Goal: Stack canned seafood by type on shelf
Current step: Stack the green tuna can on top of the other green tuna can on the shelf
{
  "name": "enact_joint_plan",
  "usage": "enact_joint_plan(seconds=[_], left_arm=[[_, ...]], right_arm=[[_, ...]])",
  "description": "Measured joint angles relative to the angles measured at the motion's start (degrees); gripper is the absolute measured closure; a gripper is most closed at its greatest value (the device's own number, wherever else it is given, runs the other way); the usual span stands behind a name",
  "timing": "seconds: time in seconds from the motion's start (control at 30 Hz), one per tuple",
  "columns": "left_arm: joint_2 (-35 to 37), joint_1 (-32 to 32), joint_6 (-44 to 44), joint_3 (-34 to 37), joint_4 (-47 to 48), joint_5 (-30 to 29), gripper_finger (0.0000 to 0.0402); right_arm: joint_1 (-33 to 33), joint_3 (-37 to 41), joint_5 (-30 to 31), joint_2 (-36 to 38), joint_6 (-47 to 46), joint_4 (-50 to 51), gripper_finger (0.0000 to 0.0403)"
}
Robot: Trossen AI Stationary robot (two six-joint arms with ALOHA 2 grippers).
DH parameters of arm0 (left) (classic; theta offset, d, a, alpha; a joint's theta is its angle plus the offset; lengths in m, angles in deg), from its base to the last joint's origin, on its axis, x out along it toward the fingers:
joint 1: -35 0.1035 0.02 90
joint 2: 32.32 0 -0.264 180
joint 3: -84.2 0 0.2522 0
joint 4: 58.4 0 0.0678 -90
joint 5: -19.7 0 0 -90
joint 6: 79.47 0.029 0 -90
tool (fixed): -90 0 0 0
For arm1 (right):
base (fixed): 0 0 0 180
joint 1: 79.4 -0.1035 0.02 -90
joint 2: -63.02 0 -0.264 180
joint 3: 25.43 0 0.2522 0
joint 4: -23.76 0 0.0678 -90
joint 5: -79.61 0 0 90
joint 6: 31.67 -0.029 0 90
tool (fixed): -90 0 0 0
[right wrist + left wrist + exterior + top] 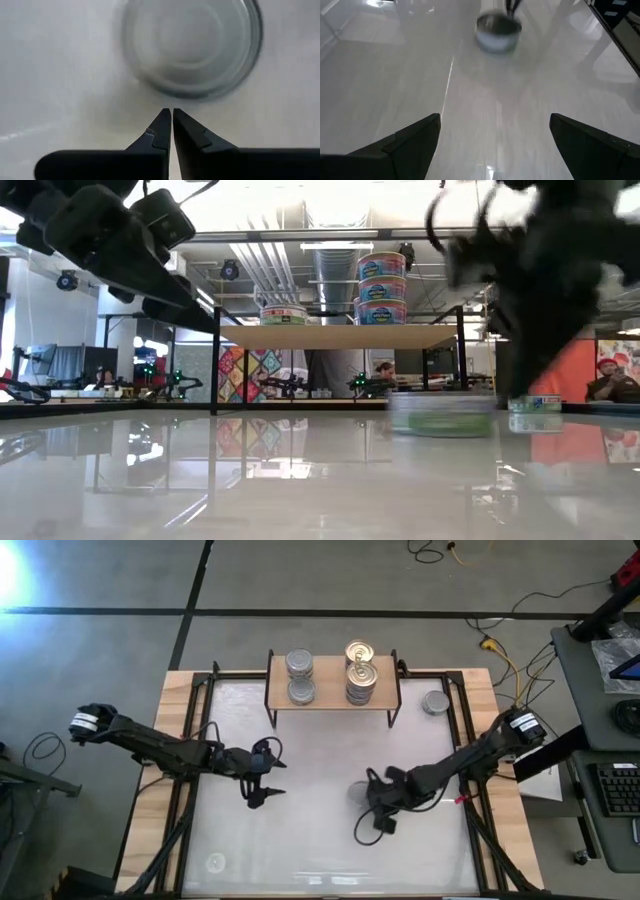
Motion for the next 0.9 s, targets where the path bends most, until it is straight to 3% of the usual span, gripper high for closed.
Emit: enact_joint_plan(seconds=[0.17,0.77,0.9], left_arm=[[-2.11,0.0,0.59,0.03,-3.24,-0.51,0.0042],[-16.91,-0.42,-3.07,0.01,-15.43,-1.24,0.0042],[-18.8,-2.25,-4.43,0.01,-15.85,-5.04,0.0042]], right_arm=[[0.04,-3.16,3.37,0.02,7.15,-0.58,0.039],[0.43,-1.98,10.0,-0.63,8.41,-3.04,0.039],[0.7,-1.88,10.39,-1.64,9.3,-5.65,0.039]])
